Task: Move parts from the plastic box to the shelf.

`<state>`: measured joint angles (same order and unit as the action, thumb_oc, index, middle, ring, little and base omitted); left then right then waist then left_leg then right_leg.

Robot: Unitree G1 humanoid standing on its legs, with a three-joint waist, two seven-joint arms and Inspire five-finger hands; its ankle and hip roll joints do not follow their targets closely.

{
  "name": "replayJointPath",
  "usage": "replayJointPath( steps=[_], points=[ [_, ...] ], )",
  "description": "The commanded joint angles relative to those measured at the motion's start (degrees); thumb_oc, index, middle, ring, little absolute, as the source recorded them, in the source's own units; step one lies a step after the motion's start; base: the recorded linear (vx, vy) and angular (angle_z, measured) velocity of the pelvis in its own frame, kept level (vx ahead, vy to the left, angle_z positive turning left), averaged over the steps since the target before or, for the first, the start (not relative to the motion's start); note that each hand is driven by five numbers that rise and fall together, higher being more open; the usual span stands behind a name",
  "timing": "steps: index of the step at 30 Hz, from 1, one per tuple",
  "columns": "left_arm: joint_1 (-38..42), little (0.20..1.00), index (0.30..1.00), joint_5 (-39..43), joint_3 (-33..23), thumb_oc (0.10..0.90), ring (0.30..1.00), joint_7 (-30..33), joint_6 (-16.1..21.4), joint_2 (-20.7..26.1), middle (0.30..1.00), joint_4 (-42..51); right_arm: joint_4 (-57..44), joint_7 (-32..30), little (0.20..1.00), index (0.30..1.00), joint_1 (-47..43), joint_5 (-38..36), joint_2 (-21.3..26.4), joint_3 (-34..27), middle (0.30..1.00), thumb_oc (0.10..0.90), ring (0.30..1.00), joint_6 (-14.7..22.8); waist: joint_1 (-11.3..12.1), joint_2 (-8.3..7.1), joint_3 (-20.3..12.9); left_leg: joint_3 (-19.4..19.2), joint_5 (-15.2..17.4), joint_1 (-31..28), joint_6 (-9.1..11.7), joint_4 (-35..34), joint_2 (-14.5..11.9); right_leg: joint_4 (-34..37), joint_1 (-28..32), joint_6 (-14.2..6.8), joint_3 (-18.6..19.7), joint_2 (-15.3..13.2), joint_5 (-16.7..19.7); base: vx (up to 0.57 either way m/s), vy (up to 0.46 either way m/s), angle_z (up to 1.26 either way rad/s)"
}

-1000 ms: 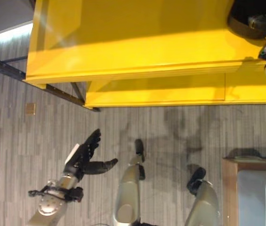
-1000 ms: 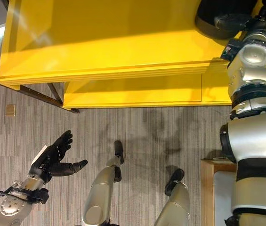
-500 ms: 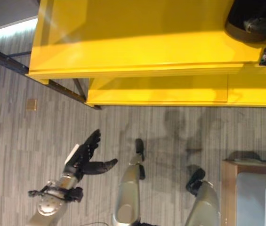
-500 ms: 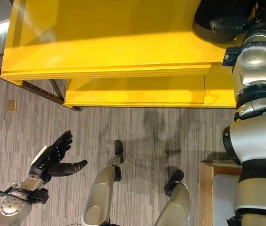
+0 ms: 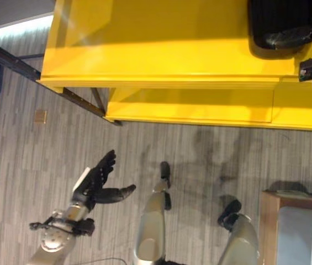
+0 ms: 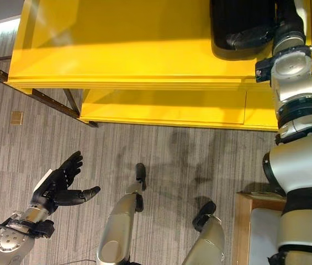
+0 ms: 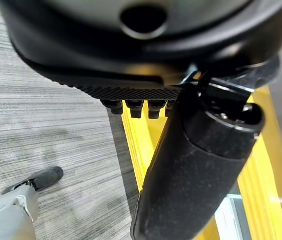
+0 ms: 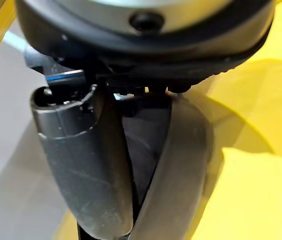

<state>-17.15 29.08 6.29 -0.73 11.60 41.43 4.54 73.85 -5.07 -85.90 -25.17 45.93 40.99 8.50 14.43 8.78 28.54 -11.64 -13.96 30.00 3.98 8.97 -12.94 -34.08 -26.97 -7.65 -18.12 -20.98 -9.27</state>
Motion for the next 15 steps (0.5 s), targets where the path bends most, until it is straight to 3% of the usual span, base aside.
replayJointPath(
  steps=[1, 15],
  points=[
    [-1.90, 1.000, 1.000, 2.32, -4.50, 0.900, 1.000, -0.66, 5.66, 2.10, 1.000, 2.19, -1.73, 0.13, 1.000, 1.000, 1.36, 4.42, 1.89, 1.78, 1.000, 0.900, 1.000, 1.69, 1.17, -2.20, -0.58, 4.11, 5.66, 3.56, 2.53, 8.65, -2.92, 8.61, 0.03, -0.76, 3.01, 1.89, 9.34, 0.00, 0.003, 0.08],
    [-2.03, 1.000, 1.000, 2.26, -5.65, 0.900, 1.000, 1.23, 6.35, 1.86, 1.000, 1.49, -3.46, -5.85, 1.000, 1.000, -3.32, 0.39, 1.04, -0.89, 1.000, 0.900, 1.000, 3.51, 0.20, -3.48, -1.20, 4.07, 6.09, 2.90, 2.36, 8.72, -2.73, 9.41, 1.15, -0.82, 2.89, 2.10, 9.57, 0.00, 0.006, 0.03]
  ],
)
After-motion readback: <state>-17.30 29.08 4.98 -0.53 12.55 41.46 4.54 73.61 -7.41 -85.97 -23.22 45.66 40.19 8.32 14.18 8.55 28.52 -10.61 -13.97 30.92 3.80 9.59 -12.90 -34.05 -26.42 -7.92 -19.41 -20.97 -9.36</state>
